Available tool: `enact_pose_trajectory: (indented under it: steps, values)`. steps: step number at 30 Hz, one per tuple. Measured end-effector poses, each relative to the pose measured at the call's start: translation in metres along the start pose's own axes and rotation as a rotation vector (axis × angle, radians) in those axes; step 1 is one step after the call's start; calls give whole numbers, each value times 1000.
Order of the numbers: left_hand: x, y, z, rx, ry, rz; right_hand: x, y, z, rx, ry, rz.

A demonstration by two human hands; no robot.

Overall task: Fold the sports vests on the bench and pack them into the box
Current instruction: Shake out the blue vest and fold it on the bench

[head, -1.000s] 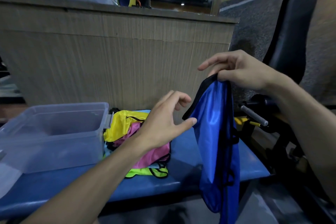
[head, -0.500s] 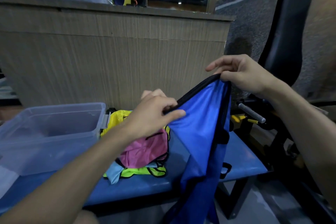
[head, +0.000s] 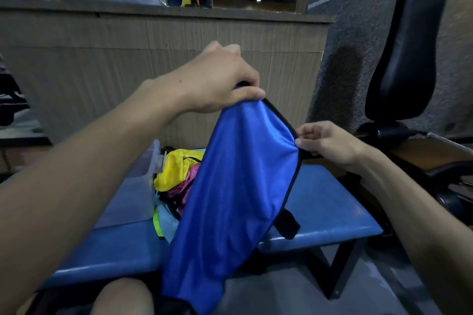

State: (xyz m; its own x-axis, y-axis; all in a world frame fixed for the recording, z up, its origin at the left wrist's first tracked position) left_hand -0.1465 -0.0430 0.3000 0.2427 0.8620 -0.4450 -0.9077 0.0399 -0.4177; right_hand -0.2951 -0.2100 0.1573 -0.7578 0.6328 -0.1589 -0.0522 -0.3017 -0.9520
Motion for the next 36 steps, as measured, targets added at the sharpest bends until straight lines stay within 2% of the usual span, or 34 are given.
enact_pose_trajectory:
  steps: [2,4,8,11,13,16,21,26,32,36]
  values:
    - [-1,10,7,-54,45,-6,4,-6,2,52,-3,-51]
    - [-2,20,8,-187,42,9,8,-14,12,7,63,-99]
    - [-4,26,-3,-454,-84,103,15,-33,26,-94,213,-106]
    - [-3,30,-6,-500,-144,147,27,-48,25,-135,265,-68]
    - [-3,35,-4,-474,-121,173,38,-61,28,-153,283,-31]
    - [-6,46,4,-328,9,229,53,-76,45,-160,346,18]
    - [-17,74,-11,61,173,225,59,-71,78,-110,430,41]
    - [-41,91,-55,436,69,235,54,-53,118,53,512,88]
    - [-77,122,-77,762,121,217,48,-69,166,405,658,199]
    - [-80,82,-108,923,155,353,-22,-81,139,654,577,234]
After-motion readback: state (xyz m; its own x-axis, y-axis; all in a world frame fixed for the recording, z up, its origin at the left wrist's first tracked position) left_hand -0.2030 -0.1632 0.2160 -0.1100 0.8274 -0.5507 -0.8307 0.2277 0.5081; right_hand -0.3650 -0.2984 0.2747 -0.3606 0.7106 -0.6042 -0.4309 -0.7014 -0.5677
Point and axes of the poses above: each hand's wrist, its own x-axis away from the middle knuckle, its own z-axis out of the back of the hand, y = z × x, the point moved 7 cm from there along -x, towards the middle knuckle, and after that the axes turned 12 degrees about -x, right-handed, at the moved point
